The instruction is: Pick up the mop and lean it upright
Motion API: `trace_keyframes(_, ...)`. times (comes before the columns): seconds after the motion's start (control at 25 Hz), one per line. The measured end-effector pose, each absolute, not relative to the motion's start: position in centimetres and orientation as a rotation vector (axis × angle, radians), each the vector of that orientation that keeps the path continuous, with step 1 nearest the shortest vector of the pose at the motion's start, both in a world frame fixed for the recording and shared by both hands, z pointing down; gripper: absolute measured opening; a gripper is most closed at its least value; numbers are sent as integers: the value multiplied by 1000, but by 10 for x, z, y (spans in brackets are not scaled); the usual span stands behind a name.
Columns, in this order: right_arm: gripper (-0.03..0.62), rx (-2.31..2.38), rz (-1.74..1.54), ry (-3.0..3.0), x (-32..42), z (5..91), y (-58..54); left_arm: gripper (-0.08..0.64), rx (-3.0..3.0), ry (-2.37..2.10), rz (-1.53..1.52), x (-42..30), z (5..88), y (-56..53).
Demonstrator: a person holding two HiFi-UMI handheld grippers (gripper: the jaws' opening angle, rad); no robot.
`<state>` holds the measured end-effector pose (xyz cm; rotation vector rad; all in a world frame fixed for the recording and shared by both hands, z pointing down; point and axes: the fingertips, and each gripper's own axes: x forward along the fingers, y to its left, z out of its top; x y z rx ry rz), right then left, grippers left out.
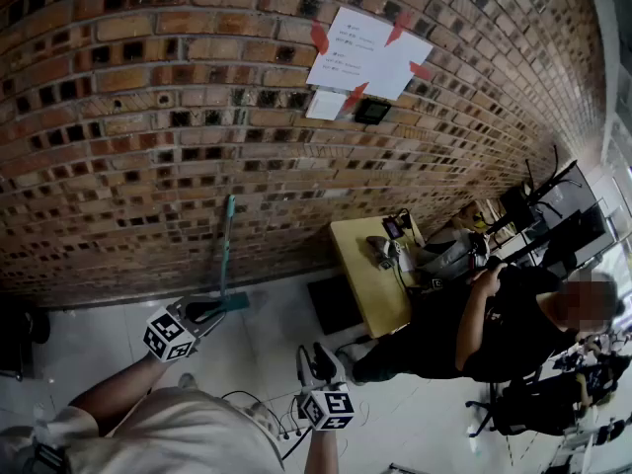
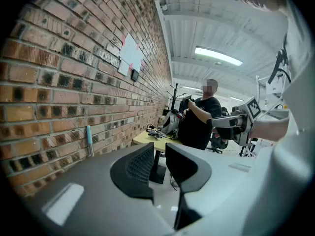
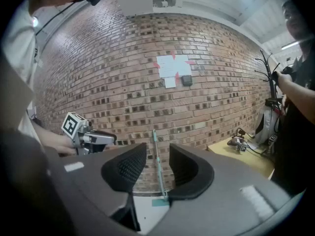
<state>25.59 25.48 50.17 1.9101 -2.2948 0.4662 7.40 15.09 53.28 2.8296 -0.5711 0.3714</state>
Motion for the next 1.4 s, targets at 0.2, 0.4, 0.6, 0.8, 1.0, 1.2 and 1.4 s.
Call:
trace_keyframes(0.2,138,1966,486,-2250,235,508,256,94,2840,-497,386,58,537,146)
trace_keyframes(0.4,138,2028,513,-2195,215,515,261,94,2858,-423,391,45,538,140)
trace_keyframes(0.6,138,2054,530,-2181,201,517,262,94,2863,-407,399,36,543,130)
trace_keyframes(0.8,138,2031,534,-2167,203,519,262,94,2843,-425,367,32,541,130)
trace_keyframes(1.0,138,2018,510,-2185,211,512,245,94,2818,-462,367,29,548,120)
trace_keyframes(1.2,138,1957,536,-2221,224,522,225,94,2809,-528,377,36,550,102)
trace_keyframes(1.4,138,1894,546,-2278,243,527,188,94,2790,-615,396,46,552,76)
